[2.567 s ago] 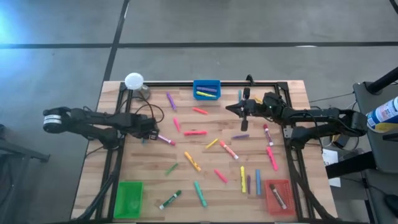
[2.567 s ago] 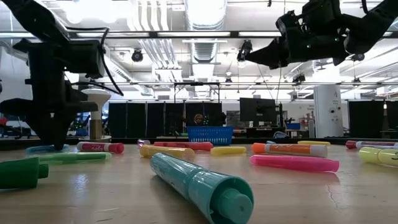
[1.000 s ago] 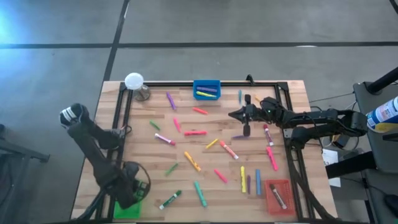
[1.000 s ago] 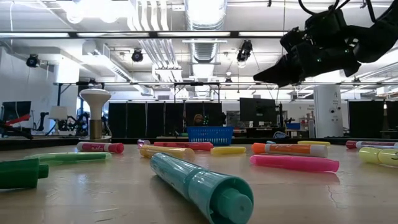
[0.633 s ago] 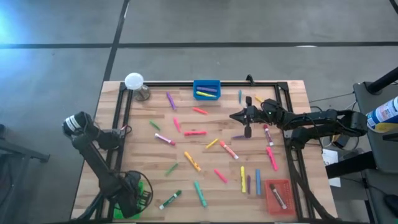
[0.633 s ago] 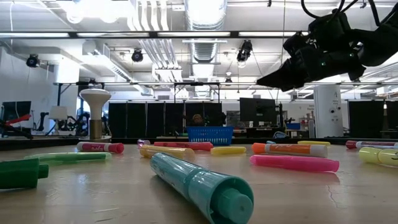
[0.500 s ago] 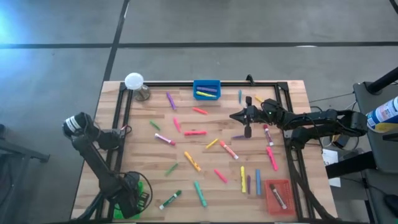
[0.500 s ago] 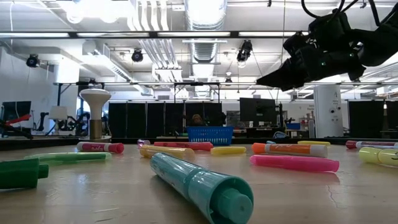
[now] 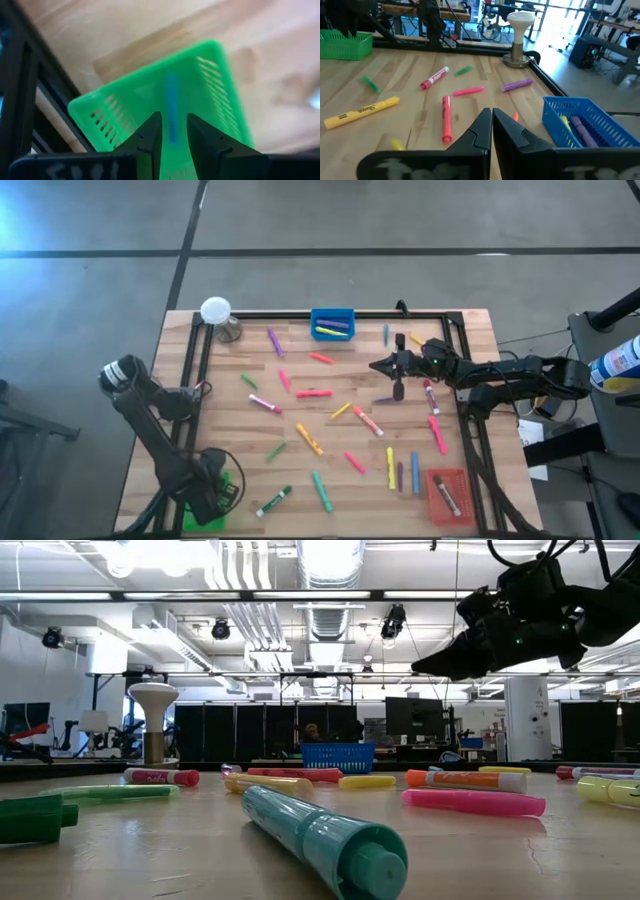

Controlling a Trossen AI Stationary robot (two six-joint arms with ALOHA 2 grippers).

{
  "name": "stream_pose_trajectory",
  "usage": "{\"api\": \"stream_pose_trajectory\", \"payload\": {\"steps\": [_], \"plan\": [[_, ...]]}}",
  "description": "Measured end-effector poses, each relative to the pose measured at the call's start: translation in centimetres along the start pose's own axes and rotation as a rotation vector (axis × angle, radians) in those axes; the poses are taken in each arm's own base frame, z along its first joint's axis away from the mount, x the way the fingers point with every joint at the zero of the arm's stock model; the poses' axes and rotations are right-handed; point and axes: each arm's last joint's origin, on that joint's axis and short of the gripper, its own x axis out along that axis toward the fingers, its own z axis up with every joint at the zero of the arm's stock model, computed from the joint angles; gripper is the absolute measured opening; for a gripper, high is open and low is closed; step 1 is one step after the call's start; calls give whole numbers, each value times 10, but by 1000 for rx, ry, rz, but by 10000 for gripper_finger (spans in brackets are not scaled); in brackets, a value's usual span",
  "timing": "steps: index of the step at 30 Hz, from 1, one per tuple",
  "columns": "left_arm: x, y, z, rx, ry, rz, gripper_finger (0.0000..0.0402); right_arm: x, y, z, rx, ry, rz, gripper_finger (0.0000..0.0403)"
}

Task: Pick & Place Markers
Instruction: Put the pink marker into the orange bin

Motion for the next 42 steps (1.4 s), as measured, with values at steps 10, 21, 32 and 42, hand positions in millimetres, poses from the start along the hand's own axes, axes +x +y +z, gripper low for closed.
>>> {"api": "stream_pose_trajectory", "payload": {"steps": [10, 21, 32, 42], "plan": [[-41, 2, 52, 314, -438, -238, 34, 3, -3, 11, -37, -41, -9, 8], [-21, 13, 177, 634, -562, -488, 0, 8, -8, 26, -44, -76, -48, 8], [1, 32, 244, 784, -529, -581, 1, 8, -8, 21, 8, -21, -37, 8], [6, 16, 250, 872, -442, -327, 66, 8, -6, 12, 39, 66, -23, 8]]}}
